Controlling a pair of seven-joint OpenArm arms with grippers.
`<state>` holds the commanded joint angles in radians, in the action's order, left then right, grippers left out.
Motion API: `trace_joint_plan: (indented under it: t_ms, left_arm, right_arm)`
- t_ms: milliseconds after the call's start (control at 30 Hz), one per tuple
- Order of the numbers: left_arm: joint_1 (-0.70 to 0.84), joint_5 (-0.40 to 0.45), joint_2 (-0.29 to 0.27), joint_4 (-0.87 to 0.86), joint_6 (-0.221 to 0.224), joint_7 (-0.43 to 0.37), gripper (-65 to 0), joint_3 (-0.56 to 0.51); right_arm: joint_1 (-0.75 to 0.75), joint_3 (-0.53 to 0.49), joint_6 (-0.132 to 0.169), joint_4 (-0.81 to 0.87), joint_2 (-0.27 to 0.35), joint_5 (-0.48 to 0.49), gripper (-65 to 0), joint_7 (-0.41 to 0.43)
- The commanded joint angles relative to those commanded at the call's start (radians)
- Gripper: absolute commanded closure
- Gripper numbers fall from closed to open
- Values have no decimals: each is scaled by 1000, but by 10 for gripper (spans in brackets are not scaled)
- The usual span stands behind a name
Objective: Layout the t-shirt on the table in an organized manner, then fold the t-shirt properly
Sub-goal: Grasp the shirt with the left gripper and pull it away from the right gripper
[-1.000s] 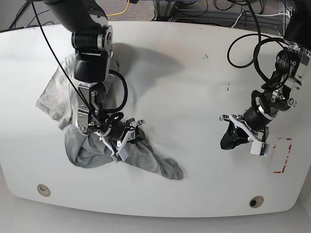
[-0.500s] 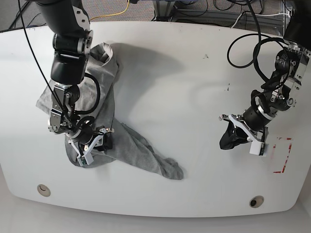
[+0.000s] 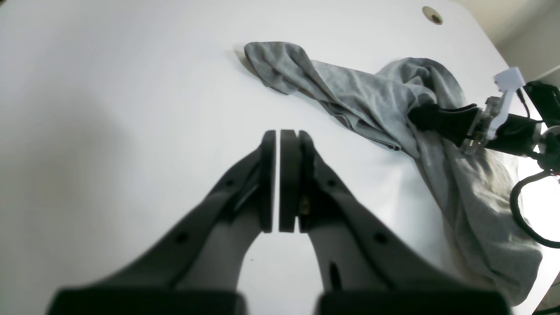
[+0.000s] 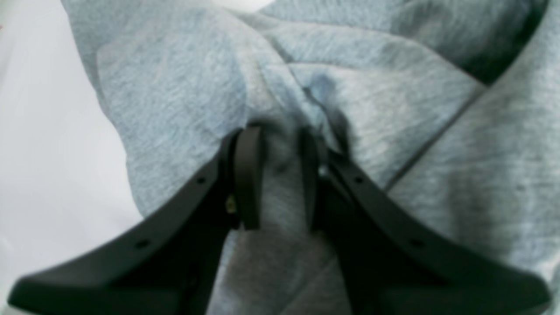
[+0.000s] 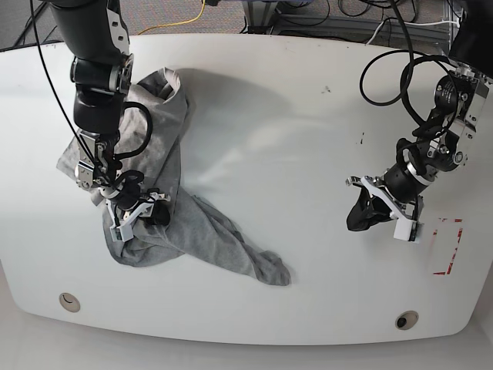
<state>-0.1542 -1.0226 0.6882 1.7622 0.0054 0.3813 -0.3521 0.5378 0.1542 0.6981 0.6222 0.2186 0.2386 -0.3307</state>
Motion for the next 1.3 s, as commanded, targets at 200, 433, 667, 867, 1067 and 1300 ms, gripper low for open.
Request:
trace_joint_plan:
  t_ms: [200, 433, 667, 867, 1067, 1300]
  left_arm:
    - [0, 0, 0, -3, 0, 0, -6, 0]
    - [-2, 2, 0, -6, 0, 0, -6, 2]
    - [9, 2, 0, -34, 0, 0, -6, 6]
    - [25, -6, 0, -78, 0, 0, -10, 8]
    - [74, -6, -2, -98, 0, 2, -13, 41]
    - [95, -6, -3, -109, 3, 2, -156, 64]
  right_arm:
    - [-15, -123, 0, 3, -61, 9, -154, 0]
    - [-20, -180, 0, 3, -118, 2, -154, -11]
    - [-75, -269, 0, 98, -141, 11, -154, -86]
    - [-172, -272, 0, 302, -161, 2, -154, -173]
    - [-206, -272, 0, 414, -163, 2, -159, -241]
    - [-233, -270, 0, 485, -161, 2, -160, -270]
